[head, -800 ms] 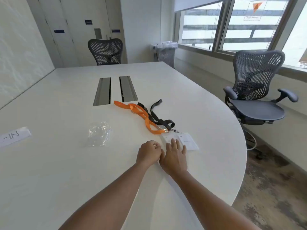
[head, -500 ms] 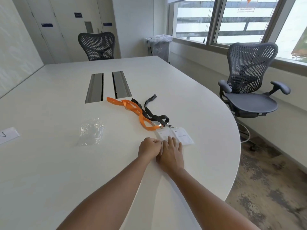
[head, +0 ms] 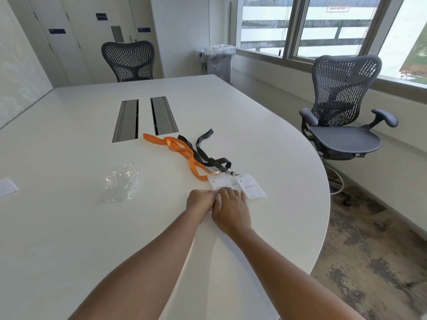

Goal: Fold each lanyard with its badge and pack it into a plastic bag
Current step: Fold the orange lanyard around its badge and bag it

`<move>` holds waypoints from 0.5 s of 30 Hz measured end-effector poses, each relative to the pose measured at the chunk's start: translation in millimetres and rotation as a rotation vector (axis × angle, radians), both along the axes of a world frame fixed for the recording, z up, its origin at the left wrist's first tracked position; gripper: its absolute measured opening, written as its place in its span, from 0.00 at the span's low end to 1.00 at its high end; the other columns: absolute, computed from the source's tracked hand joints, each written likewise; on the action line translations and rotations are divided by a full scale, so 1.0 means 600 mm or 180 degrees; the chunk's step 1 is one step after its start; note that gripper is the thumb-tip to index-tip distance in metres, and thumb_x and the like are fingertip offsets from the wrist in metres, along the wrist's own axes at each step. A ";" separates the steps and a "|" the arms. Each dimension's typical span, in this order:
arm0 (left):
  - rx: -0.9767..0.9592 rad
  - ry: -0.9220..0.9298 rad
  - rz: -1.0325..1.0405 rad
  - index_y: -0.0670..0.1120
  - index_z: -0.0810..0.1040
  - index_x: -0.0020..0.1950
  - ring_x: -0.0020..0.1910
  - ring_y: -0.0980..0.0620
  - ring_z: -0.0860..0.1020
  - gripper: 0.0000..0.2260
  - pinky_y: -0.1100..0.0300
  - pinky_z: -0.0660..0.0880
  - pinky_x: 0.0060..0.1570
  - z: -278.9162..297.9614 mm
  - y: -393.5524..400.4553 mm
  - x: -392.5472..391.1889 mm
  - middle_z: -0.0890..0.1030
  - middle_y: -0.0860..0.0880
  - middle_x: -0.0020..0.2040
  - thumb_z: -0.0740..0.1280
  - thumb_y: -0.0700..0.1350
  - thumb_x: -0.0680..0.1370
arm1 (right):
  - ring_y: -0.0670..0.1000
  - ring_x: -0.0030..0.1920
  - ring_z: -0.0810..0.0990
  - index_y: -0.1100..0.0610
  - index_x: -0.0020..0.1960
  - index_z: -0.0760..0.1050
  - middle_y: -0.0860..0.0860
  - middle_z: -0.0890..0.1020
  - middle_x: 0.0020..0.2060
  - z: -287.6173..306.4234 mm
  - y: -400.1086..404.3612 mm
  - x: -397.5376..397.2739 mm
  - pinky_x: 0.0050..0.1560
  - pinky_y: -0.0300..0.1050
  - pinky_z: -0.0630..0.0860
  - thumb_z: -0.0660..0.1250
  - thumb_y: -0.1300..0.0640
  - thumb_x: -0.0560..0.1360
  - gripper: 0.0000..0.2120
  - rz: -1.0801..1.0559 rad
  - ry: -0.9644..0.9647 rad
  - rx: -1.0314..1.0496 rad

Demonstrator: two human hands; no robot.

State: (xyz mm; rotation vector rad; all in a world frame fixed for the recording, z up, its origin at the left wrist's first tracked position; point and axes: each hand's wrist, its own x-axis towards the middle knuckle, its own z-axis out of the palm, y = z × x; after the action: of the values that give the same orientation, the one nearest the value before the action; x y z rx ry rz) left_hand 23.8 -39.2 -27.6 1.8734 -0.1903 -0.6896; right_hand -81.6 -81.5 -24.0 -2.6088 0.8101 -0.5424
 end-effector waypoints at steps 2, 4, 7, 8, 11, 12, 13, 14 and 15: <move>-0.0136 0.0054 -0.0012 0.44 0.86 0.54 0.45 0.49 0.82 0.09 0.59 0.77 0.45 -0.003 0.005 0.005 0.84 0.49 0.43 0.71 0.45 0.76 | 0.57 0.65 0.73 0.59 0.62 0.75 0.55 0.77 0.63 0.008 0.000 0.006 0.72 0.55 0.63 0.53 0.52 0.81 0.18 -0.0091 -0.0337 0.0061; -0.0164 -0.0101 -0.0026 0.46 0.85 0.54 0.43 0.51 0.81 0.08 0.61 0.75 0.41 0.001 0.016 0.008 0.84 0.50 0.44 0.69 0.46 0.78 | 0.56 0.67 0.71 0.60 0.64 0.74 0.55 0.75 0.65 0.021 -0.002 0.013 0.70 0.53 0.67 0.59 0.54 0.80 0.16 -0.0193 -0.0643 0.0216; -0.0336 -0.0413 -0.0039 0.47 0.82 0.56 0.39 0.53 0.76 0.08 0.62 0.72 0.38 0.016 0.040 0.014 0.82 0.50 0.45 0.67 0.49 0.81 | 0.53 0.66 0.69 0.59 0.66 0.70 0.52 0.71 0.66 0.047 -0.009 0.026 0.62 0.49 0.72 0.62 0.54 0.78 0.18 -0.0383 -0.0926 0.0585; -0.0440 -0.0480 -0.0088 0.47 0.81 0.57 0.39 0.53 0.76 0.08 0.62 0.72 0.39 0.022 0.049 0.018 0.83 0.50 0.48 0.67 0.48 0.82 | 0.53 0.66 0.70 0.58 0.67 0.69 0.51 0.71 0.65 0.056 -0.011 0.031 0.60 0.48 0.73 0.62 0.53 0.79 0.18 -0.0432 -0.0967 0.0702; -0.0678 -0.0622 -0.0267 0.47 0.81 0.57 0.38 0.54 0.75 0.06 0.64 0.72 0.41 0.041 0.076 0.029 0.84 0.50 0.48 0.67 0.46 0.82 | 0.53 0.62 0.75 0.57 0.67 0.70 0.50 0.75 0.63 0.074 -0.019 0.053 0.57 0.49 0.75 0.62 0.52 0.80 0.17 -0.0482 -0.1019 0.1241; -0.0698 -0.0670 -0.0282 0.47 0.81 0.56 0.38 0.54 0.75 0.05 0.64 0.72 0.41 0.047 0.084 0.032 0.84 0.51 0.47 0.67 0.46 0.82 | 0.53 0.60 0.77 0.57 0.65 0.71 0.50 0.78 0.61 0.077 -0.021 0.061 0.57 0.49 0.76 0.63 0.52 0.80 0.16 -0.0445 -0.1082 0.1485; -0.0710 -0.0709 -0.0270 0.47 0.81 0.55 0.37 0.55 0.74 0.05 0.65 0.72 0.40 0.054 0.093 0.035 0.83 0.52 0.45 0.68 0.46 0.82 | 0.53 0.58 0.79 0.57 0.63 0.73 0.50 0.80 0.57 0.081 -0.021 0.067 0.56 0.50 0.77 0.64 0.53 0.79 0.14 -0.0387 -0.1167 0.1717; -0.0719 -0.0729 -0.0253 0.48 0.81 0.54 0.37 0.55 0.74 0.04 0.65 0.71 0.39 0.060 0.100 0.039 0.82 0.52 0.44 0.68 0.45 0.82 | 0.53 0.56 0.80 0.56 0.61 0.75 0.50 0.81 0.55 0.083 -0.021 0.073 0.56 0.50 0.78 0.65 0.55 0.79 0.12 -0.0336 -0.1250 0.1920; -0.0730 -0.0719 -0.0227 0.48 0.81 0.53 0.38 0.55 0.74 0.03 0.64 0.70 0.38 0.066 0.108 0.043 0.81 0.53 0.42 0.68 0.45 0.82 | 0.52 0.55 0.80 0.56 0.59 0.76 0.50 0.81 0.52 0.086 -0.019 0.077 0.54 0.50 0.79 0.65 0.56 0.79 0.10 -0.0290 -0.1328 0.2100</move>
State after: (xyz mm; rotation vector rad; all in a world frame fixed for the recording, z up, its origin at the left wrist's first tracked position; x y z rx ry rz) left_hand 49.4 25.5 11.7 1.7263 -0.4643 -0.4805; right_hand -35.5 -93.0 27.6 -1.7889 0.7968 -0.6750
